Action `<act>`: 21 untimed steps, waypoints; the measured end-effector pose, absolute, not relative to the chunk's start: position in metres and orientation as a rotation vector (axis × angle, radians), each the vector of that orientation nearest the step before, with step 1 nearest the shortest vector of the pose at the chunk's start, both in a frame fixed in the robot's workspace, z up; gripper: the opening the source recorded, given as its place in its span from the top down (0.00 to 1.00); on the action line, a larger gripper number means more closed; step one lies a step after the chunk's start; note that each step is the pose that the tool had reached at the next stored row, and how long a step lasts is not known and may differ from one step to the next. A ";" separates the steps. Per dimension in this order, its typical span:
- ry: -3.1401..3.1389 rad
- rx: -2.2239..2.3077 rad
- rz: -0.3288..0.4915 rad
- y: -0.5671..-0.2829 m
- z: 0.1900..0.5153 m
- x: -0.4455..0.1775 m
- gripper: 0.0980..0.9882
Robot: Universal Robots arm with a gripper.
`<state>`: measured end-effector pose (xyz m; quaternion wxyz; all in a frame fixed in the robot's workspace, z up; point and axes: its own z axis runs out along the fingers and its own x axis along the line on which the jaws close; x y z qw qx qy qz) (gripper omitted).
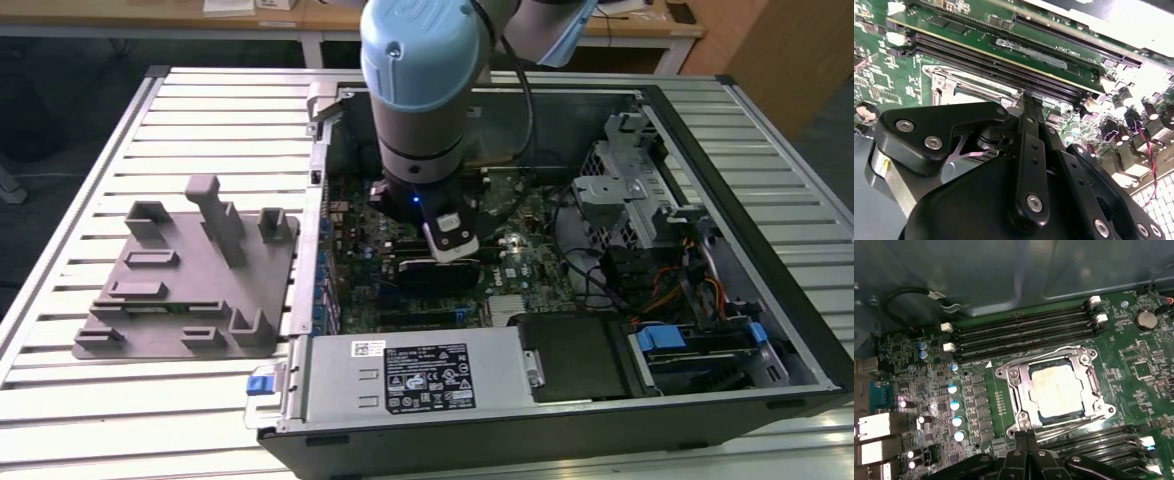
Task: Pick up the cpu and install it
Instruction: 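Install the second cpu locking lever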
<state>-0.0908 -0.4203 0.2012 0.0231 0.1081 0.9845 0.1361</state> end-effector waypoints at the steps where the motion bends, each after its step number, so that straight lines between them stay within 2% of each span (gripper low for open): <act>1: 3.048 0.335 0.428 -0.420 0.200 -0.091 0.99; 9: 3.044 0.336 0.481 -0.420 0.193 -0.094 0.99; 21: 3.043 0.336 0.482 -0.422 0.189 -0.096 0.99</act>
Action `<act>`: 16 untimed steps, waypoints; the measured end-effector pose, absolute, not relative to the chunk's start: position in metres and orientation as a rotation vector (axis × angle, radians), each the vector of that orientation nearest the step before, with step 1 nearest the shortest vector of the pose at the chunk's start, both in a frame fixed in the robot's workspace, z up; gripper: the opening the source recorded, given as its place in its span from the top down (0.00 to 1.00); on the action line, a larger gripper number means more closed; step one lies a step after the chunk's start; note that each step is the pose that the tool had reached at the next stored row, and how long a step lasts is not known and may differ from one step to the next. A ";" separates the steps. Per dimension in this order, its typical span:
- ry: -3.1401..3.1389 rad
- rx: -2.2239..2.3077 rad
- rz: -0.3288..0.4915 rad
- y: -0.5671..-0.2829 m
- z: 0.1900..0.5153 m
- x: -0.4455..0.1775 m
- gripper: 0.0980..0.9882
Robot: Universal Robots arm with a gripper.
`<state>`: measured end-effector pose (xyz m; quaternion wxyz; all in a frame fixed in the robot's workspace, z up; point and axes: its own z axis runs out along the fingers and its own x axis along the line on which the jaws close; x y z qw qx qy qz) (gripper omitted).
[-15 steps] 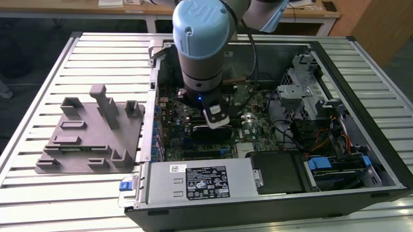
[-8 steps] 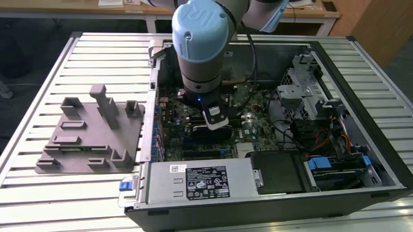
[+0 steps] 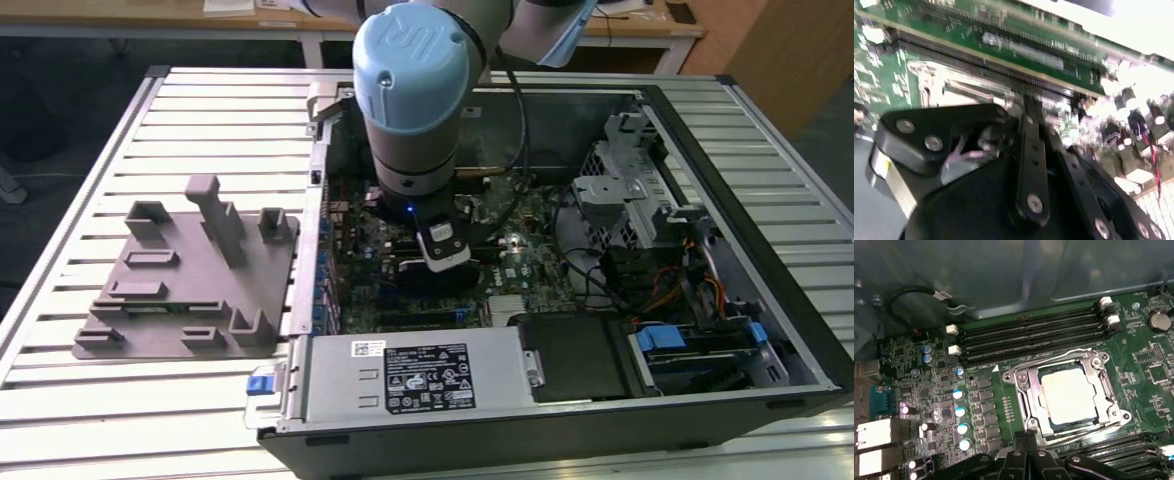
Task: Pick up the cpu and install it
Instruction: 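Install the second cpu locking lever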
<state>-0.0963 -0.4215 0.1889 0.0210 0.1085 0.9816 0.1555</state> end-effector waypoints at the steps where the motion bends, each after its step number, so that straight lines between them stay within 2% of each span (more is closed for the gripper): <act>1: 3.043 0.336 0.482 -0.422 0.189 -0.096 0.99; 12: 3.044 0.337 0.479 -0.421 0.210 -0.096 0.99; 16: 3.045 0.348 0.442 -0.421 0.211 -0.092 0.99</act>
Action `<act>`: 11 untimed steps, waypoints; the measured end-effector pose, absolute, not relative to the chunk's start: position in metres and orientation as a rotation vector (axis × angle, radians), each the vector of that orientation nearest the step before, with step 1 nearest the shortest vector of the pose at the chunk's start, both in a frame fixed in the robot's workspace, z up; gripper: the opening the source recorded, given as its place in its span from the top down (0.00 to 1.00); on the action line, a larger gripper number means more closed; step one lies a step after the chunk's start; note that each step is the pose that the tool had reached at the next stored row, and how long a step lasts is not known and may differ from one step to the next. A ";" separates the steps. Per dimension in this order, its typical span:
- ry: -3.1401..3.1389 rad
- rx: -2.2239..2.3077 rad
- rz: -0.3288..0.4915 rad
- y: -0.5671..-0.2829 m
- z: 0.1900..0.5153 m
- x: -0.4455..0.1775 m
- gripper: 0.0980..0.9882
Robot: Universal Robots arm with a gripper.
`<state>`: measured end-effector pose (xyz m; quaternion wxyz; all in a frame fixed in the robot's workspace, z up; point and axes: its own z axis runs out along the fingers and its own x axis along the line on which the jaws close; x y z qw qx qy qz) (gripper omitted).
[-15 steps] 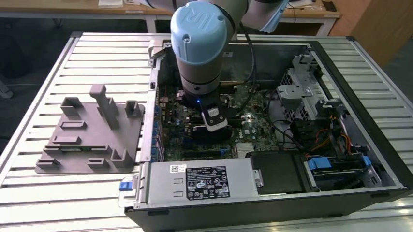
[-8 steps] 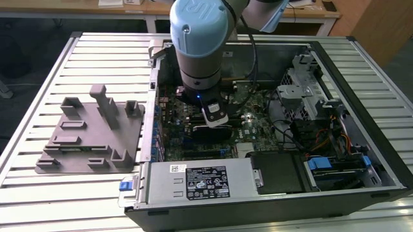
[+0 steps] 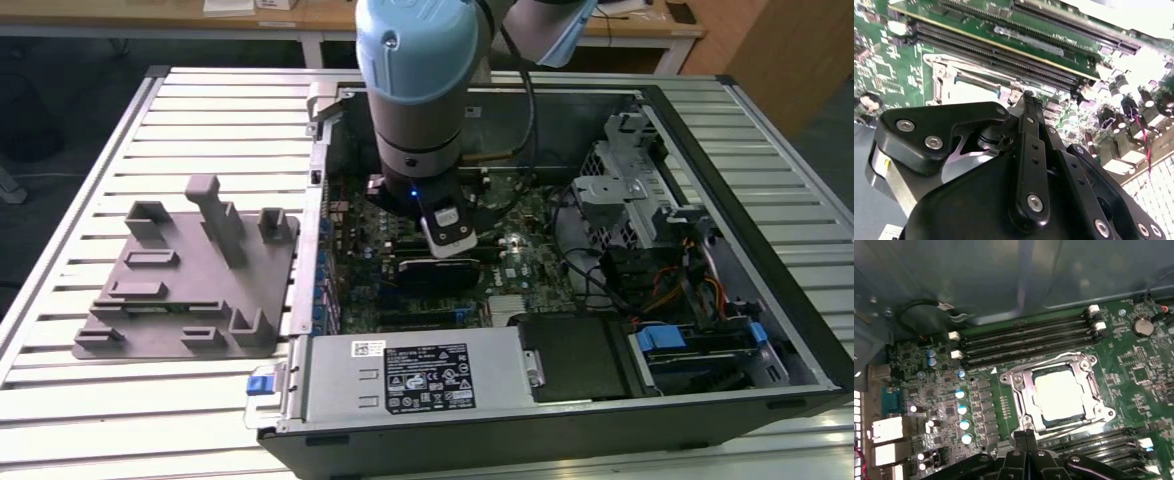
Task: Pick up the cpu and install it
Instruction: 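Install the second cpu locking lever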
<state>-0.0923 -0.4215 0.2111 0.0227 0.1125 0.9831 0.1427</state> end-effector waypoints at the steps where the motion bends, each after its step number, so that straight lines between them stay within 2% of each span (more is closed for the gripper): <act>1: 3.044 0.352 0.435 -0.421 0.211 -0.091 0.99; 7: 3.044 0.361 0.417 -0.420 0.211 -0.077 0.99; 11: 3.047 0.361 0.373 -0.418 0.211 -0.072 0.99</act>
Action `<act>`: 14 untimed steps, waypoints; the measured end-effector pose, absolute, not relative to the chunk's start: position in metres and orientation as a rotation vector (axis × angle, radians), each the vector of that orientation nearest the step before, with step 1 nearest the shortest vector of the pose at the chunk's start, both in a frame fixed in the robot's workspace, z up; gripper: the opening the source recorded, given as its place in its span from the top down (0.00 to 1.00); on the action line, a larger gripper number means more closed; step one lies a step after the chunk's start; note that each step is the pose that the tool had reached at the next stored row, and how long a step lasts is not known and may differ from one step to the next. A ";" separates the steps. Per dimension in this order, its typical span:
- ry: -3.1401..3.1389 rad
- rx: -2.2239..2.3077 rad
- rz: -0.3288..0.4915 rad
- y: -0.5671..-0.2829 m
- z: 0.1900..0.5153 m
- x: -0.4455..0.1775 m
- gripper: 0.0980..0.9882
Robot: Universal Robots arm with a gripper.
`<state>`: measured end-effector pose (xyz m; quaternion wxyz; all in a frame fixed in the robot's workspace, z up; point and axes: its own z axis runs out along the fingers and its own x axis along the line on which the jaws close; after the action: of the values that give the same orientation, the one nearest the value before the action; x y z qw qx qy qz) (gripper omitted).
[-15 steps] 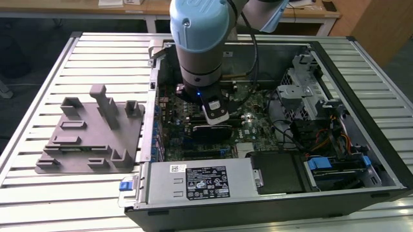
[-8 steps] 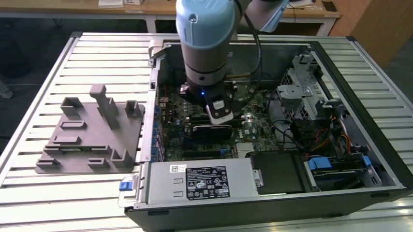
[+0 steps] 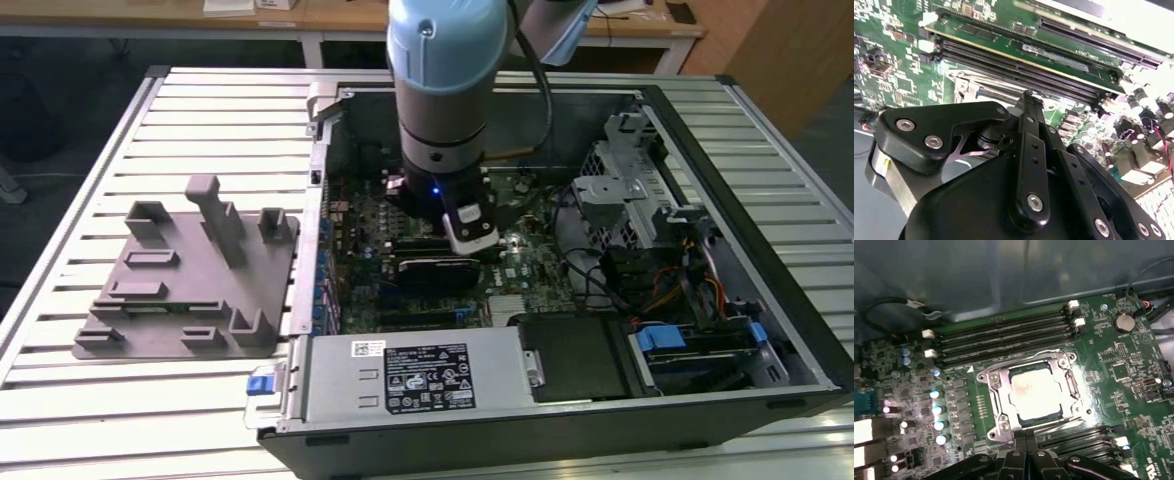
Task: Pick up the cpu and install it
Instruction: 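Install the second cpu locking lever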
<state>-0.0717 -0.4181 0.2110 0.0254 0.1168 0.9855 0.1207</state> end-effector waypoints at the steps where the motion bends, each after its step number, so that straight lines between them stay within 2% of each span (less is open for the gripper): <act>1: 3.048 0.361 0.358 -0.417 0.211 -0.071 0.99; 14: 3.051 0.358 0.280 -0.386 0.211 -0.060 0.99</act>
<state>-0.0599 -0.3856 0.2109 0.0285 0.1160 0.9887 0.0908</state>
